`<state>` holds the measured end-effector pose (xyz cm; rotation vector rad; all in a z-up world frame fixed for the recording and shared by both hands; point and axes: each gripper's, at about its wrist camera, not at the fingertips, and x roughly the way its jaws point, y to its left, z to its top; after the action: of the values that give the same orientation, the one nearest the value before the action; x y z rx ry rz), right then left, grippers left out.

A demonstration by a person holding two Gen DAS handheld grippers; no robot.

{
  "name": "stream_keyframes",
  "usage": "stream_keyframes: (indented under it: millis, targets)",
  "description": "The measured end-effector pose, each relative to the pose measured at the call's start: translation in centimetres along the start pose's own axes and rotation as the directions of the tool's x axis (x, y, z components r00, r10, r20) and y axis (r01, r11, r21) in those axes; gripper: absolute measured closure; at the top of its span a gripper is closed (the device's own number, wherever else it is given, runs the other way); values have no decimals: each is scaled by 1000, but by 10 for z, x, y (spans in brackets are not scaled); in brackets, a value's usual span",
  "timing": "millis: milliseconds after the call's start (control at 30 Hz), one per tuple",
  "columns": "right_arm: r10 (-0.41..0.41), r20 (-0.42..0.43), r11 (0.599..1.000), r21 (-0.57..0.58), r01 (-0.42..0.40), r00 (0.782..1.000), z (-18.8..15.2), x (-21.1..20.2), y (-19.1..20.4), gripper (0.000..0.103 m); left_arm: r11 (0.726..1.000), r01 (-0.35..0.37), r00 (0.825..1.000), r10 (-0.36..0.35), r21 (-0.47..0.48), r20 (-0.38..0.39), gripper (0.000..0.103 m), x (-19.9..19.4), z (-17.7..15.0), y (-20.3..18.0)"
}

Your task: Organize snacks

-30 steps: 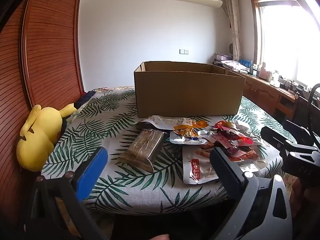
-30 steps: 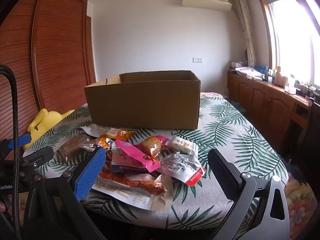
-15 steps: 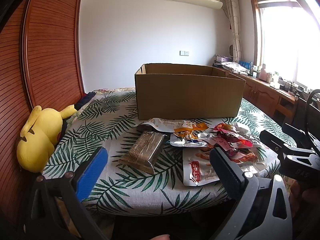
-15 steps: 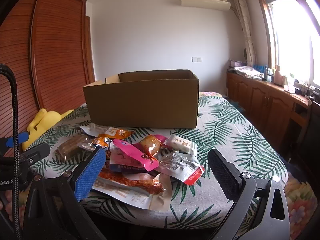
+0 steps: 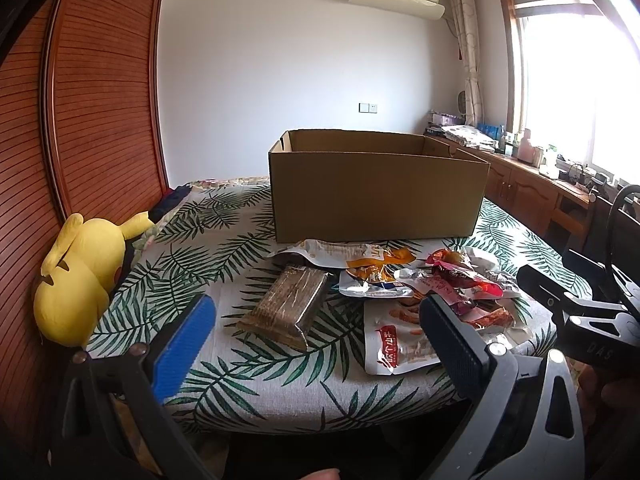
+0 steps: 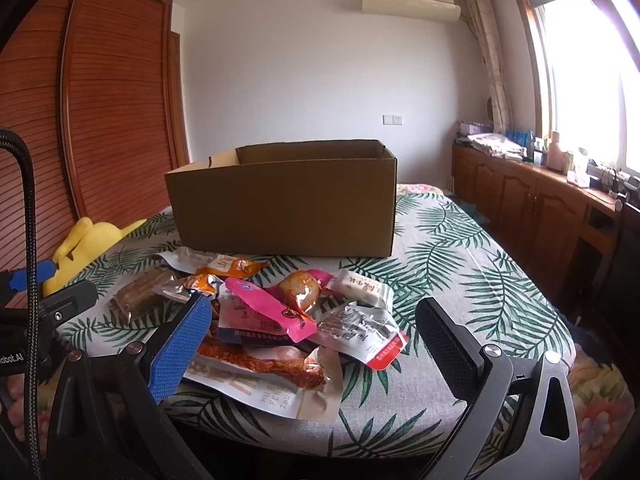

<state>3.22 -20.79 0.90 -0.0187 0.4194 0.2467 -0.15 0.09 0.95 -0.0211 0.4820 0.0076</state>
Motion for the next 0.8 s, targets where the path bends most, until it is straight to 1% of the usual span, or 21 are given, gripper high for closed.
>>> stream_keyframes:
  millis: [800]
  targets:
    - [-5,-1,1000,2,5,1000,0,-1,-2,0,1000,-1,1000,1,-8,-2,0,1,-3,4]
